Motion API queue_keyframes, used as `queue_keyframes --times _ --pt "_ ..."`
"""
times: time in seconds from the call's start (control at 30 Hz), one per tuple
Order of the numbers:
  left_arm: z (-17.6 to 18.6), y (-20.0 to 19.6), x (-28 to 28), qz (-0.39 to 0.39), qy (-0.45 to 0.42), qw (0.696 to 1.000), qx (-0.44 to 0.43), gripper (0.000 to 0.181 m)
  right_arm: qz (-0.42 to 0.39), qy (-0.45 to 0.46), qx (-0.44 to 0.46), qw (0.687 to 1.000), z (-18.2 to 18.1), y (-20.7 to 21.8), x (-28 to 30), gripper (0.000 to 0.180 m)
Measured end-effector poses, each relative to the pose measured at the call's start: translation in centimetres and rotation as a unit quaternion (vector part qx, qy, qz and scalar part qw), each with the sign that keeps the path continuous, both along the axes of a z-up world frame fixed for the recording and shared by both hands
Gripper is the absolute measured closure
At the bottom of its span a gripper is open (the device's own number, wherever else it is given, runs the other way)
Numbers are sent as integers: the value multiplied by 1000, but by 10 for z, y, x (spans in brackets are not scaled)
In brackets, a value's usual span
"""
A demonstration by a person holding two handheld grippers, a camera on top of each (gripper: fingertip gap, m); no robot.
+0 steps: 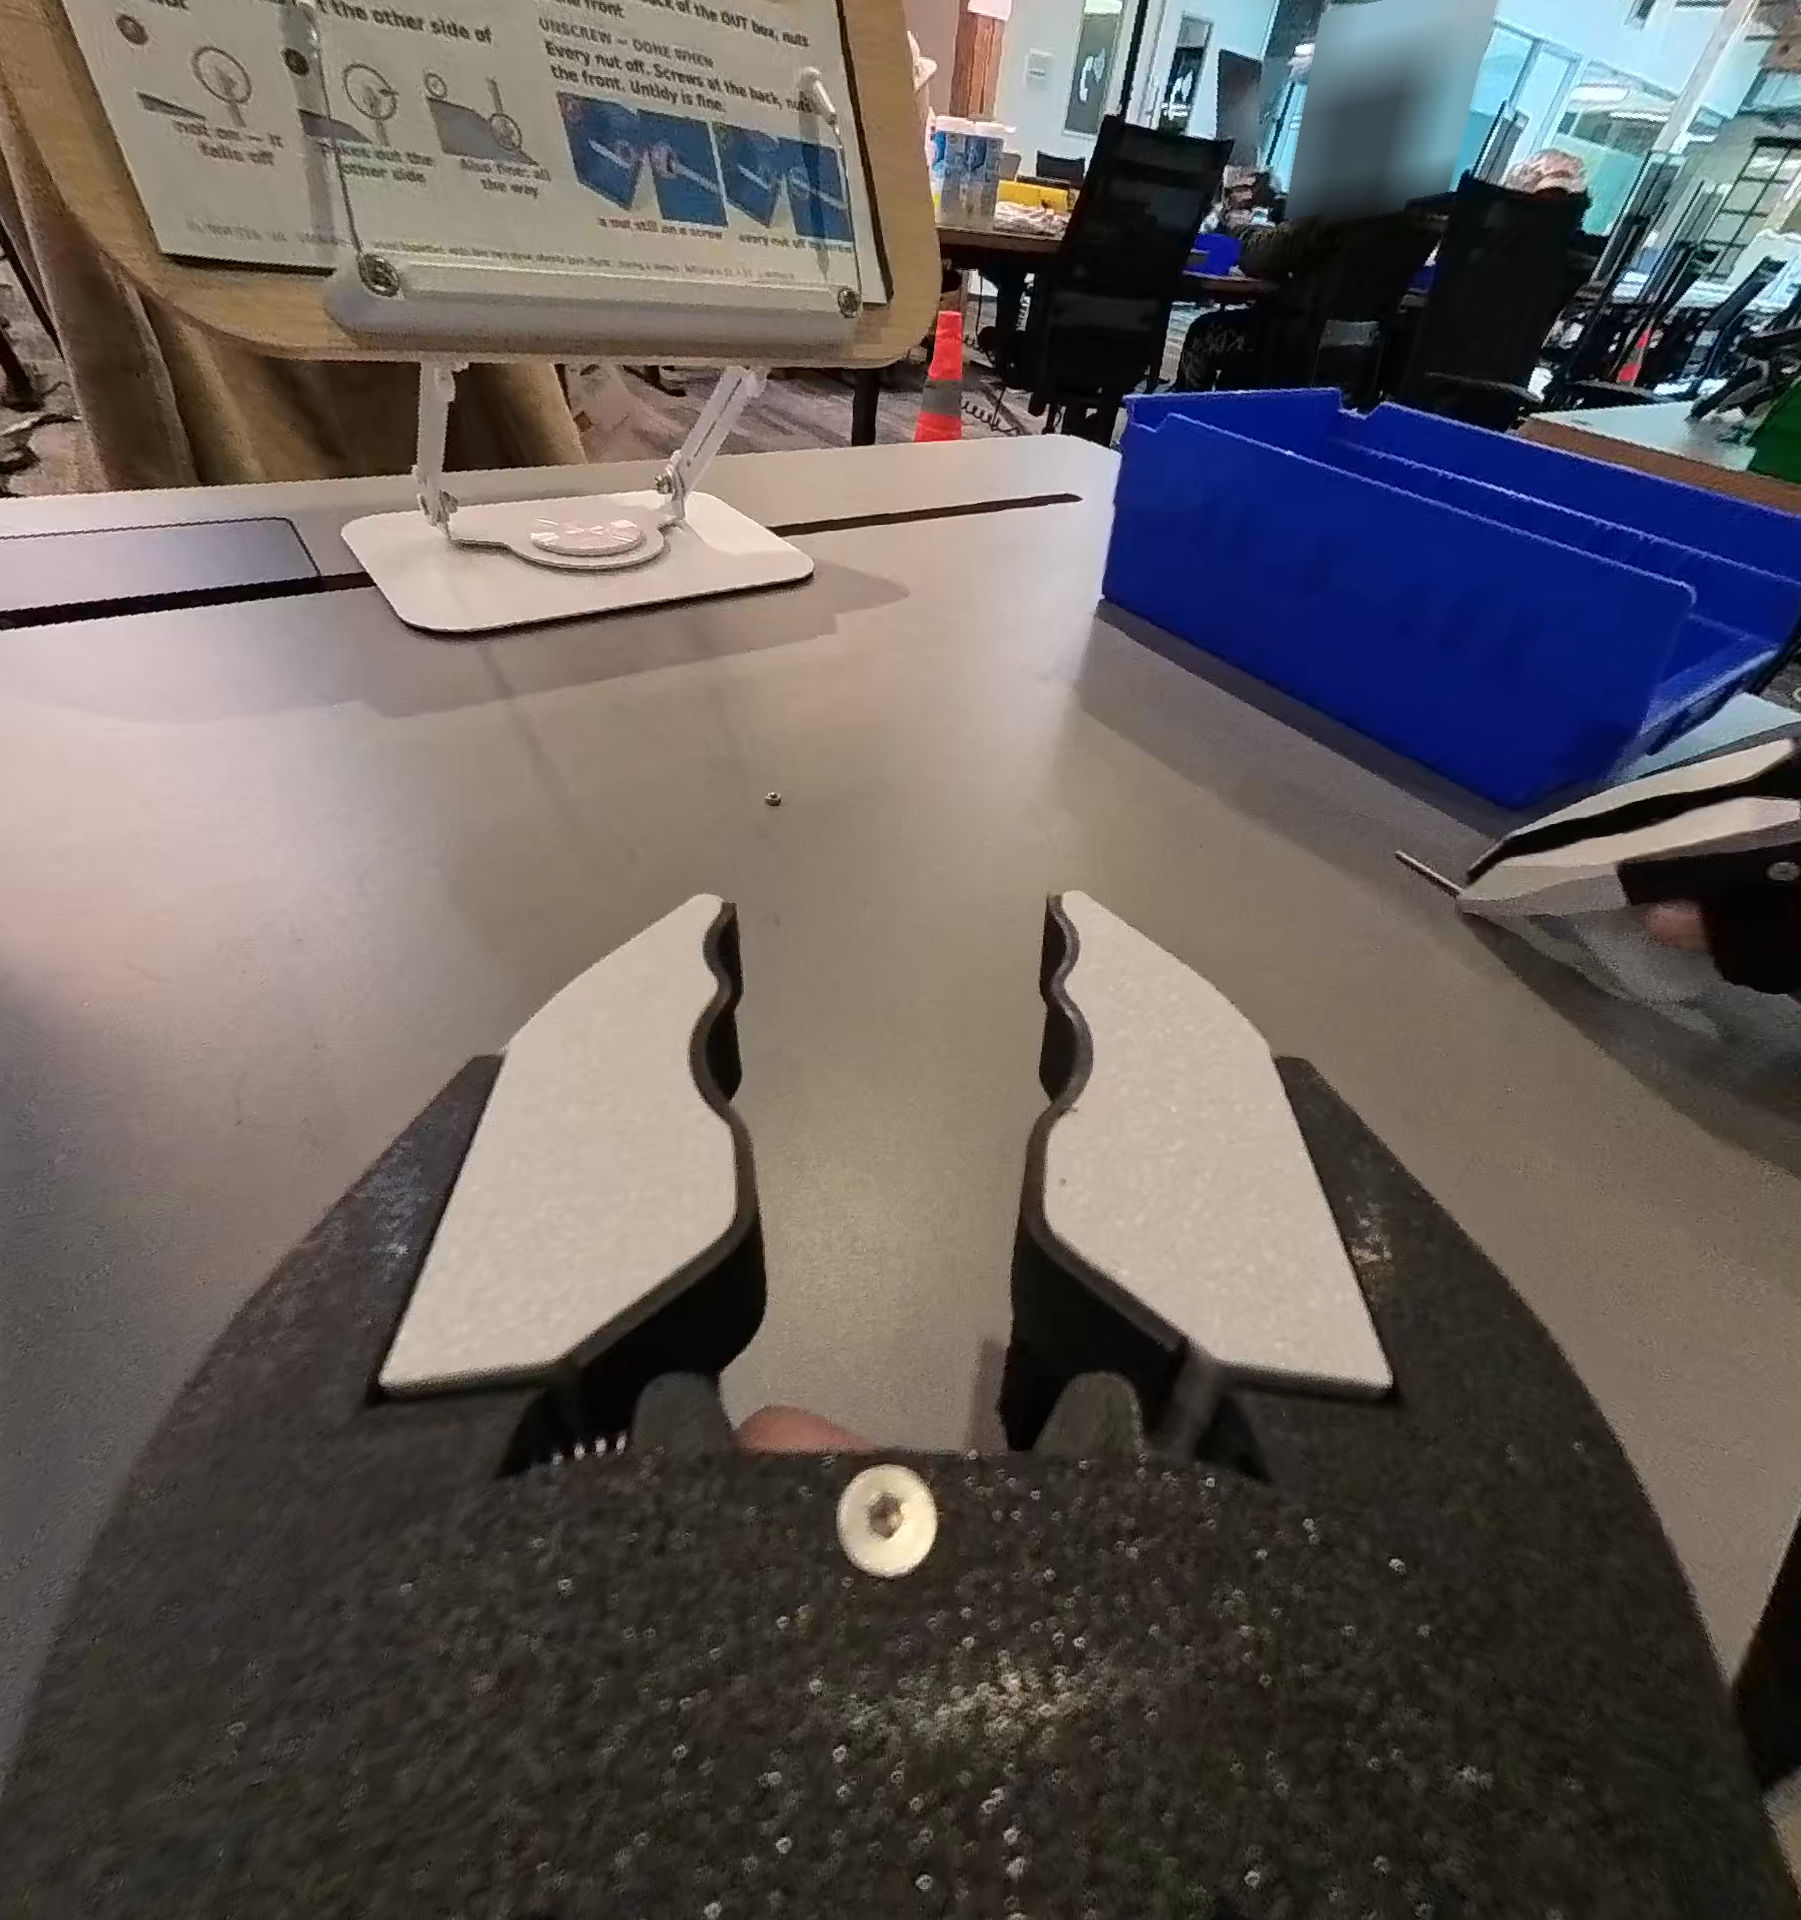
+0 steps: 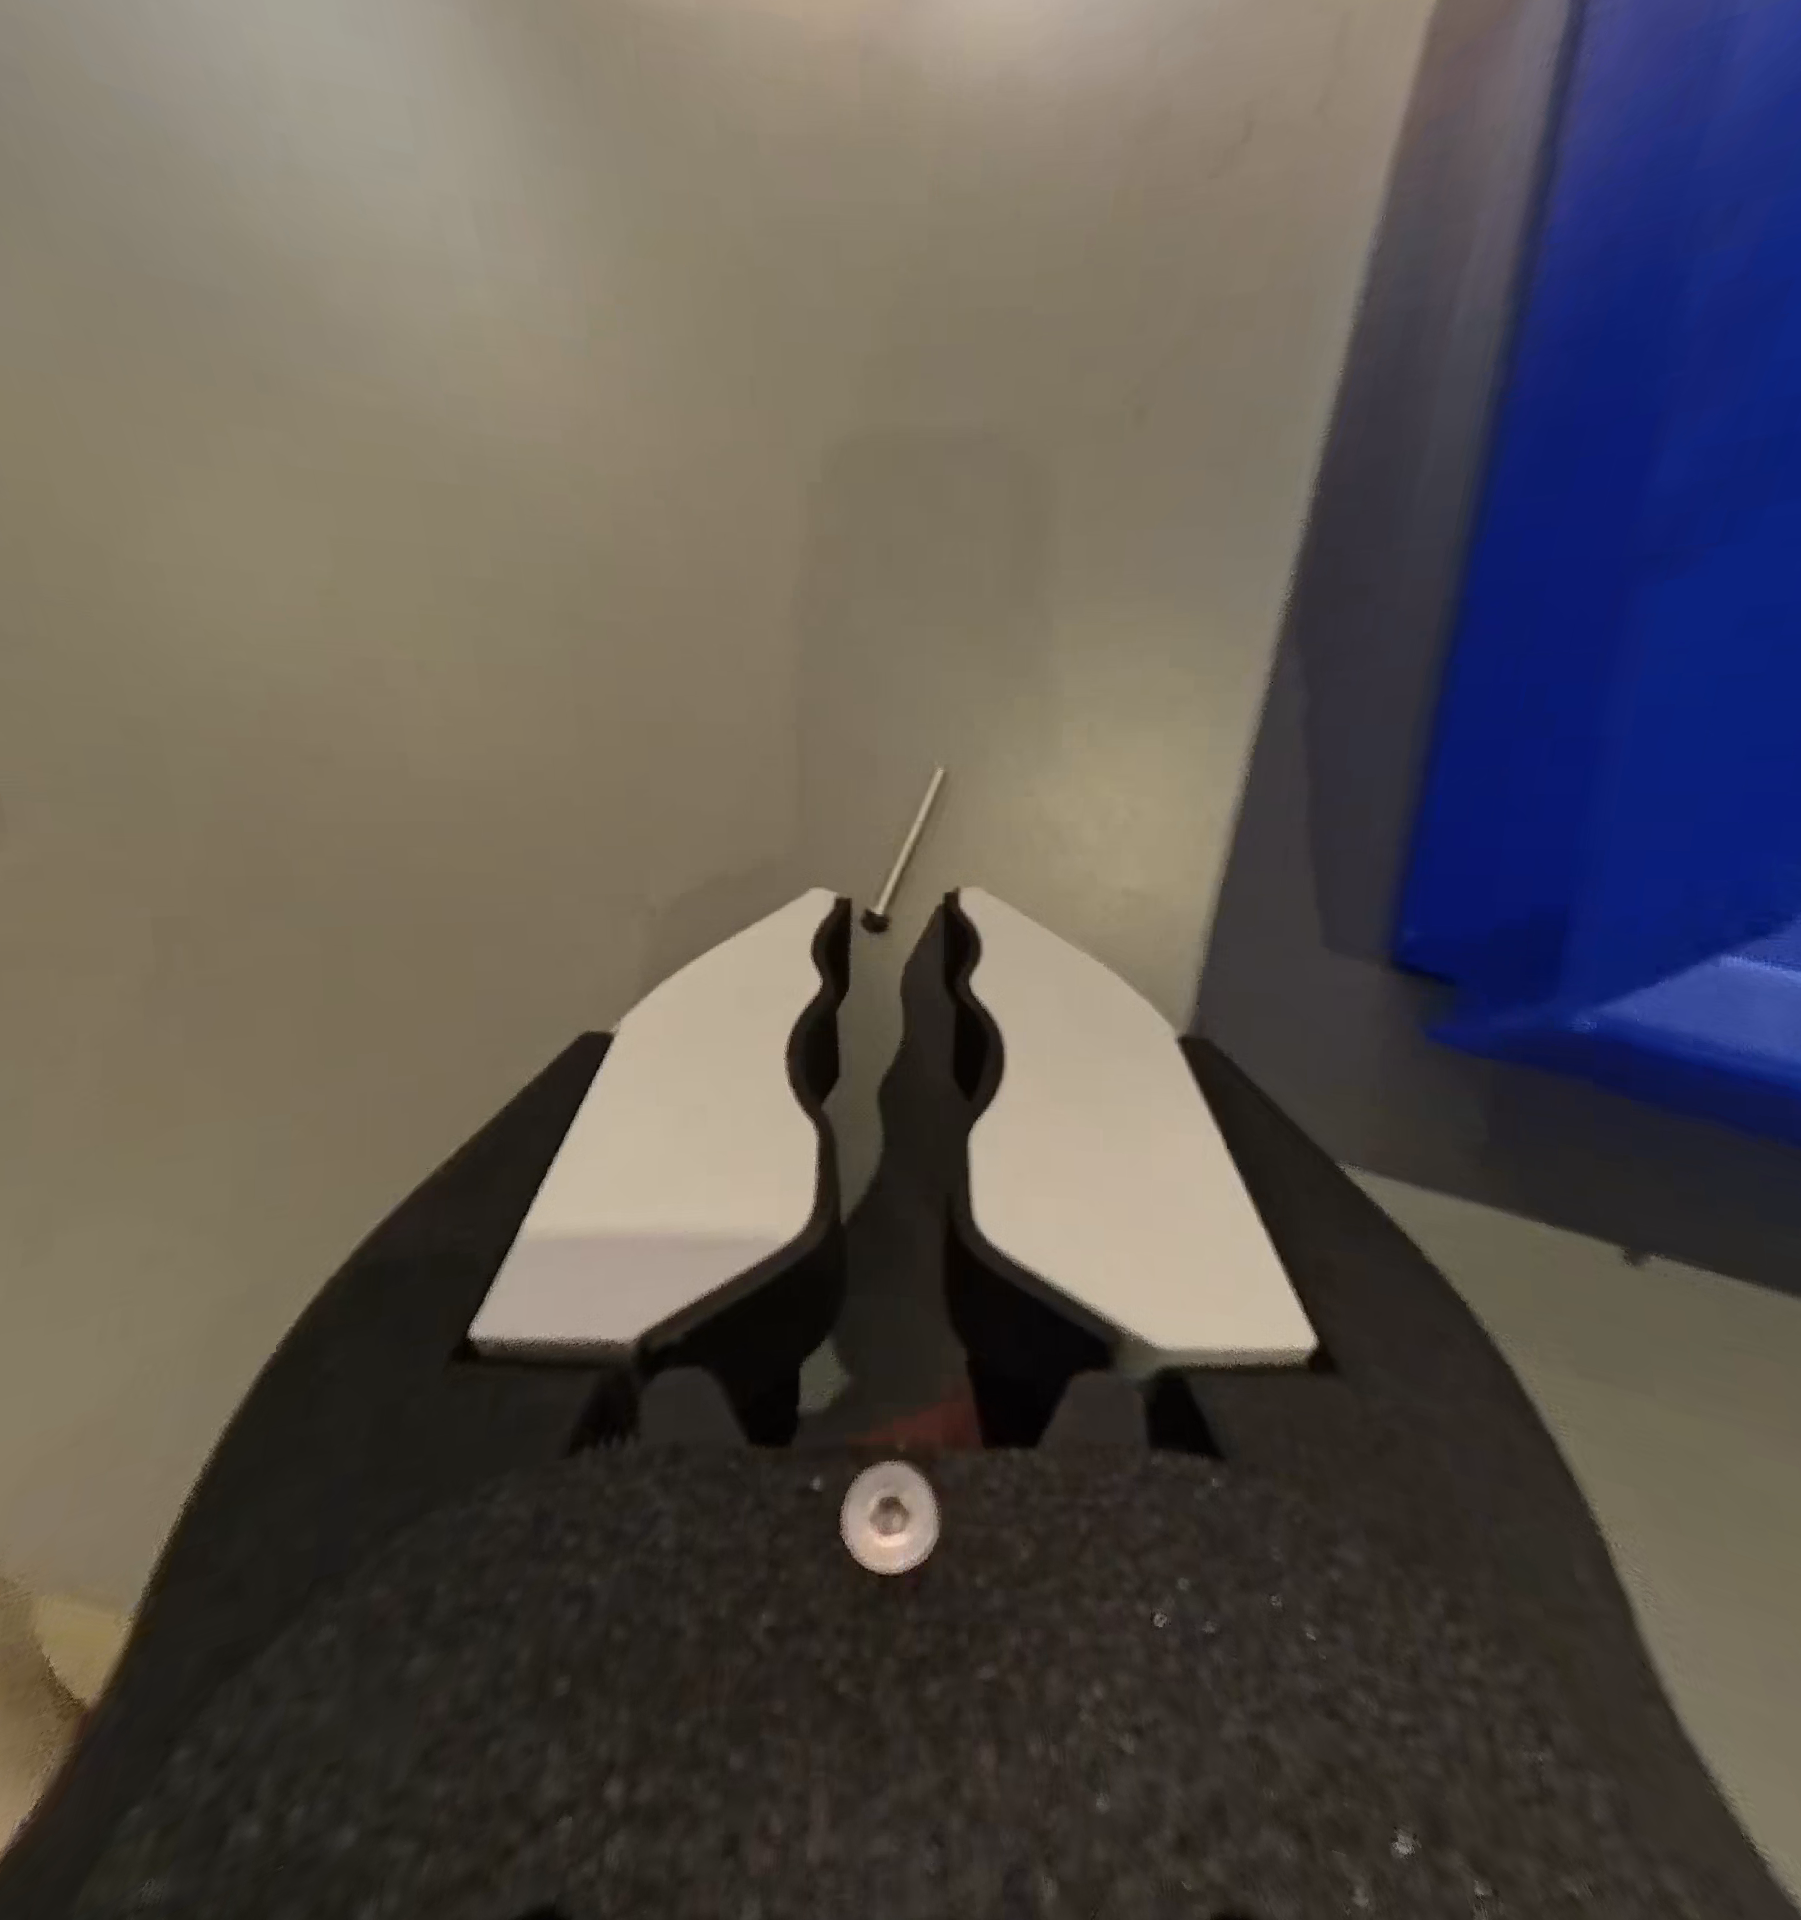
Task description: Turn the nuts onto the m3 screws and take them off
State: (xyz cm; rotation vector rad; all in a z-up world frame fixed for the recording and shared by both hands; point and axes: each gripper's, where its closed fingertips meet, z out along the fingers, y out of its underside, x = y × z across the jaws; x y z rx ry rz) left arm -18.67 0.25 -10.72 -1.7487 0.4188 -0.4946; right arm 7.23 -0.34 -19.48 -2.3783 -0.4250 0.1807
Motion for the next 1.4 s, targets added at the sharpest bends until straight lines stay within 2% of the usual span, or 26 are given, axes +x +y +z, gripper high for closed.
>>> queue_keyframes --times 0.1,0.33,0.43,0.5,0.6,0.67,0.7,0.77,0.93,1.1,1.13,1.17,1.33,1.4 --pt "1 1 -2 -2 -13 1000 -5 126 6 -13 2 1000 0 2 -7 175" --pt "3 2 -6 -8 -47 999 -17 127 35 -23 24 999 2 5 -8 176" --pt "1 1 0 -28 -61 997 -34 132 70 27 72 995 22 6 -22 177" --pt "2 -5 19 -91 -109 987 -72 140 97 84 110 986 44 7 -39 177" --pt "8 -27 60 -234 -178 946 -137 137 162 204 156 953 83 1 -77 177" --pt "24 -39 79 -306 -214 916 -144 138 222 269 166 922 104 -10 -105 177" --pt "31 -40 84 -319 -218 913 -134 138 235 298 162 911 111 -13 -116 177" --pt "44 -36 89 -323 -217 916 -96 139 274 353 140 884 121 -23 -140 177" --pt "65 -40 90 -350 -239 904 -58 156 300 437 110 841 136 -35 -170 177" --pt "69 -42 89 -350 -229 907 -46 159 325 450 92 827 136 -46 -182 177" --pt "68 -44 90 -353 -220 908 -44 165 325 449 94 827 136 -47 -182 177" --pt "68 -46 91 -358 -215 908 -43 178 328 450 91 825 136 -49 -183 177" --pt "64 -49 98 -370 -184 908 -63 179 330 452 71 826 131 -51 -181 176" --pt "62 -52 102 -377 -168 908 -70 179 340 437 63 831 127 -51 -178 168"
